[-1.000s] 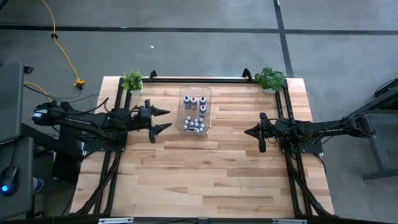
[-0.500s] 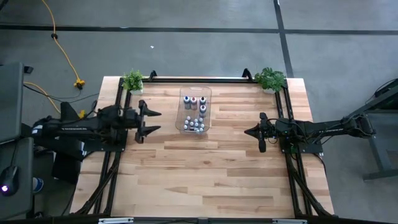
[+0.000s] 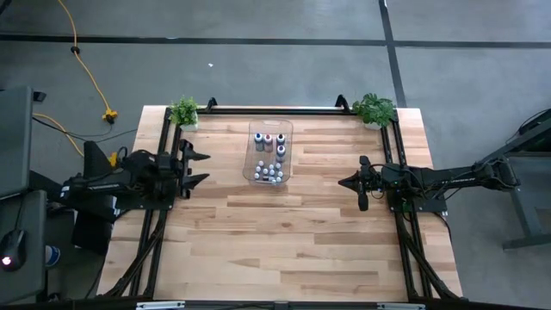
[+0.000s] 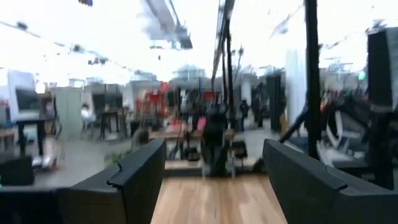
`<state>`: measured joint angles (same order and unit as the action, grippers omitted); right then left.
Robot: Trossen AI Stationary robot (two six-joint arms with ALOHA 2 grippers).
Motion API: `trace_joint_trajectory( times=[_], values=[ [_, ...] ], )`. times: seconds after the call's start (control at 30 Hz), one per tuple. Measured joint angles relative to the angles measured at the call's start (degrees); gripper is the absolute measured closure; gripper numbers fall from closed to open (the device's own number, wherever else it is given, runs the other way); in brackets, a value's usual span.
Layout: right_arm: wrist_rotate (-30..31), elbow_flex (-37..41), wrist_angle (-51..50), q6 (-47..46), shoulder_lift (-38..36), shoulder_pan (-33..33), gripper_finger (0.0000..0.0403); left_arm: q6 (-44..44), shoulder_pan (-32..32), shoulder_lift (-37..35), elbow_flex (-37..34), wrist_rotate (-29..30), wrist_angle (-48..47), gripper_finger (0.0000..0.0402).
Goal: Pick & Place food coloring
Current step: Return to Home Position
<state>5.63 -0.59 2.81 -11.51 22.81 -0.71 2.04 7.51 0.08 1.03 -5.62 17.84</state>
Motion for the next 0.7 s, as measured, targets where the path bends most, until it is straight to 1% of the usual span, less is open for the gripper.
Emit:
trace_joint_trajectory(
  times=[0.03,0.2,0.37,0.43,0.5,0.6,0.67,0.7],
  values=[
    [0.0,0.0,0.0,0.0,0.0,0.0,0.0402,0.3,0.0,0.1,-0.1,-0.3,0.9,0.0141],
    [0.0,0.0,0.0,0.0,0.0,0.0,0.0402,1.9,0.0,0.3,-0.1,-3.3,-0.8,0.0166],
    [0.0,0.0,0.0,0.0,0.0,0.0,0.0402,2.3,0.0,0.3,-0.2,-3.4,-2.1,0.0189],
    [0.0,0.0,0.0,0.0,0.0,0.0,0.0402,2.3,0.0,0.3,-0.2,-1.3,-3.3,0.02],
    [0.0,0.0,0.0,0.0,0.0,0.0,0.0402,2.3,0.0,0.3,-0.2,3.4,-4.6,0.0215],
    [0.0,0.0,0.0,0.0,0.0,0.0,0.0402,1.5,0.0,0.3,-0.3,9.8,-10.0,0.0245],
    [0.0,0.0,0.0,0.0,0.0,0.0,0.0402,0.9,0.0,0.3,-0.3,12.6,-13.6,0.0266],
    [0.0,0.0,0.0,0.0,0.0,0.0,0.0402,0.8,0.0,0.3,-0.3,13.0,-15.0,0.0278]
  ],
)
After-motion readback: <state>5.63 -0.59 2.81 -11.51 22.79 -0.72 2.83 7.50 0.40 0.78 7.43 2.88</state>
